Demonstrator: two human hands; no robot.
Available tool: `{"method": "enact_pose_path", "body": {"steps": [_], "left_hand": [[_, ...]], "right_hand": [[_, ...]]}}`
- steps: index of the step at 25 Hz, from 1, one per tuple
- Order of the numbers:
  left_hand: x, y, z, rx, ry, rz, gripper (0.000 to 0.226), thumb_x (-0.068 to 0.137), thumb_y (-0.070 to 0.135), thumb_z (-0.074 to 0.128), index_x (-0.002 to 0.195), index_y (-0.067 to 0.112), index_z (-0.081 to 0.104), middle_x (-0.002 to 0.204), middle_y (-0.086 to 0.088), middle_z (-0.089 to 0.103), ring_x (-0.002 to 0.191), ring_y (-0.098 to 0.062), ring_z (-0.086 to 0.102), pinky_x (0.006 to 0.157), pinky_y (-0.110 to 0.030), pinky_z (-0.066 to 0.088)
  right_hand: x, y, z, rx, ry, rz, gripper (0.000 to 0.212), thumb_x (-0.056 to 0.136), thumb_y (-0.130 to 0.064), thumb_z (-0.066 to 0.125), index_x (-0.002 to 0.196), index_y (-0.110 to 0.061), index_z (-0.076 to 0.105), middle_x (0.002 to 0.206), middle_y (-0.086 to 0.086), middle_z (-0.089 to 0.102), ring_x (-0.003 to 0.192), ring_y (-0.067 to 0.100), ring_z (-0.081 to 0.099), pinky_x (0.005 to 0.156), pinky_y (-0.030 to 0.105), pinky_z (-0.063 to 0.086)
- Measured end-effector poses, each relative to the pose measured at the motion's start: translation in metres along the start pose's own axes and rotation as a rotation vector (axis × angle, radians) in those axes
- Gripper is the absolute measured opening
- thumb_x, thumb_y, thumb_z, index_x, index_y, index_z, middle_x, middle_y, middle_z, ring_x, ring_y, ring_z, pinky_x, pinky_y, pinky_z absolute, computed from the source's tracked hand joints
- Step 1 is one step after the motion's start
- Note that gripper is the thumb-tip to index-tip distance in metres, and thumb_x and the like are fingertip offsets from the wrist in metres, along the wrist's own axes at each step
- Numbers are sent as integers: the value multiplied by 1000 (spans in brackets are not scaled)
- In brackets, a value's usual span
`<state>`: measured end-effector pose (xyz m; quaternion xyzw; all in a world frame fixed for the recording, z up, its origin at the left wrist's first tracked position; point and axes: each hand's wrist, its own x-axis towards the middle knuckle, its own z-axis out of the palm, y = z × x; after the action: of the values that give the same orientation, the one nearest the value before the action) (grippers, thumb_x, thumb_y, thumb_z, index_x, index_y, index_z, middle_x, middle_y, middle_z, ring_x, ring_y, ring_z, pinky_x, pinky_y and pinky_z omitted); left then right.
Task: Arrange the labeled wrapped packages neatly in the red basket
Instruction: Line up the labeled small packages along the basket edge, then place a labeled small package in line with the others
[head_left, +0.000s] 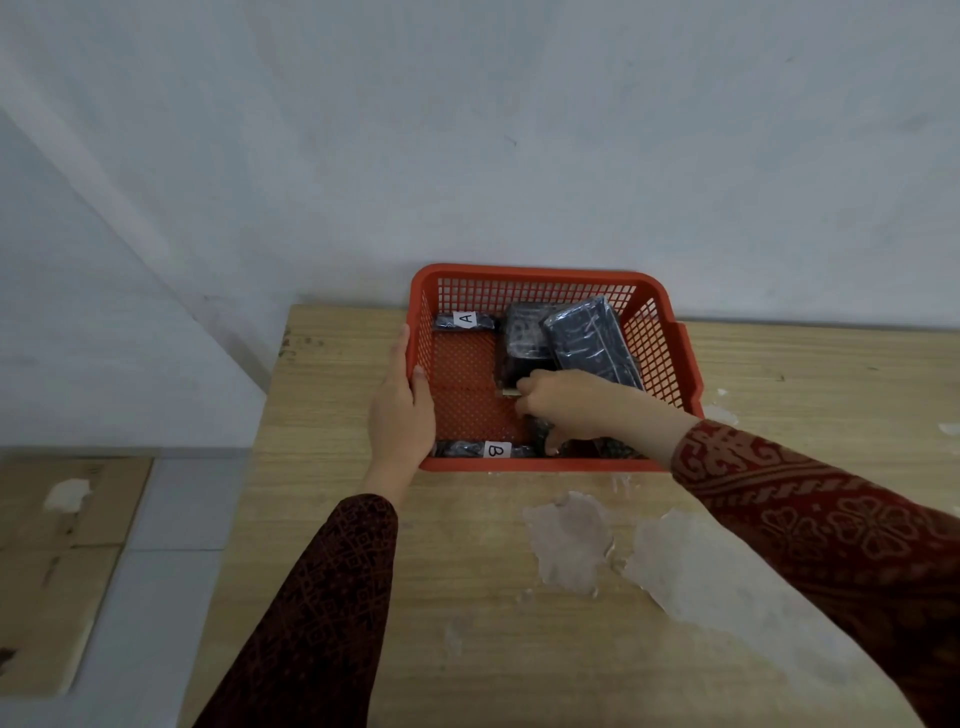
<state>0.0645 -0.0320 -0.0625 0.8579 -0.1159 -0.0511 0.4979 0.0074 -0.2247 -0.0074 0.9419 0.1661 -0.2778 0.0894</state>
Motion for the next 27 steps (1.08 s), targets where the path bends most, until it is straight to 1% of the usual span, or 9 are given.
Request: {"method": "enact_pose_path", "body": {"steps": [3, 6, 10, 12, 14, 18, 21, 25, 27], "left_hand": [[0, 1, 0, 3, -2, 16, 49, 101, 26, 33, 149, 32, 23, 112, 21, 43, 71, 16, 40, 76, -16, 37], [0, 2, -1, 7, 6, 21, 49, 101, 25, 33, 149, 32, 24, 115, 22, 42, 78, 12, 41, 77, -18, 37], [1, 3, 1, -13, 4, 23, 49, 101, 25, 33, 149, 32, 24, 113, 25, 42, 74, 16, 43, 74, -13, 36], [2, 3, 1, -23, 9, 34, 49, 101, 24, 34, 149, 31, 25, 122, 23, 42, 88, 19, 40, 76, -4, 33], [2, 2, 0, -24, 9, 27, 49, 101, 25, 34, 148, 31, 24, 135, 18, 43, 100, 21, 33, 77, 3, 28], [1, -1, 0, -11, 12, 22, 49, 100, 25, 34, 148, 32, 24, 144, 10, 44, 102, 19, 35, 82, -5, 31], [2, 0, 0, -10, 15, 26, 49, 100, 24, 35, 148, 30, 25, 145, 8, 44, 106, 11, 38, 87, -16, 34], [3, -1, -1, -14, 6, 28, 49, 101, 23, 34, 149, 29, 25, 148, 4, 42, 119, -4, 45, 92, -20, 35], [3, -1, 0, -9, 5, 30, 49, 101, 24, 34, 149, 29, 24, 147, 4, 42, 120, -7, 47, 91, -20, 36]], "right_hand": [[-2, 9, -14, 251, 85, 49, 57, 78, -38, 73, 125, -10, 56, 115, 8, 54, 104, 25, 53, 83, 35, 47], [3, 14, -30, 553, 304, 95, 46, 75, -37, 77, 112, -13, 63, 107, 4, 61, 95, 19, 56, 80, 32, 48], [21, -3, -21, 746, 646, 202, 35, 76, -17, 76, 108, -12, 63, 107, 5, 68, 97, 21, 63, 82, 36, 52], [29, -16, -8, 769, 708, 275, 29, 77, -8, 73, 102, -10, 60, 106, 8, 66, 97, 24, 62, 83, 42, 52], [36, -26, 4, 735, 694, 324, 26, 77, -2, 70, 99, -9, 55, 106, 9, 61, 93, 28, 61, 78, 44, 52], [43, -37, 13, 603, 590, 344, 34, 78, 4, 61, 109, -7, 52, 115, 12, 54, 102, 33, 56, 79, 47, 51], [45, -42, 17, 501, 533, 349, 35, 82, -5, 62, 116, -5, 50, 119, 12, 52, 106, 32, 55, 78, 44, 53], [46, -49, 18, 368, 481, 328, 36, 91, -30, 57, 118, -8, 51, 115, 11, 58, 95, 32, 64, 67, 40, 54], [46, -42, 16, 317, 472, 243, 33, 91, -26, 54, 119, -9, 53, 116, 10, 57, 101, 30, 60, 72, 41, 53]]}}
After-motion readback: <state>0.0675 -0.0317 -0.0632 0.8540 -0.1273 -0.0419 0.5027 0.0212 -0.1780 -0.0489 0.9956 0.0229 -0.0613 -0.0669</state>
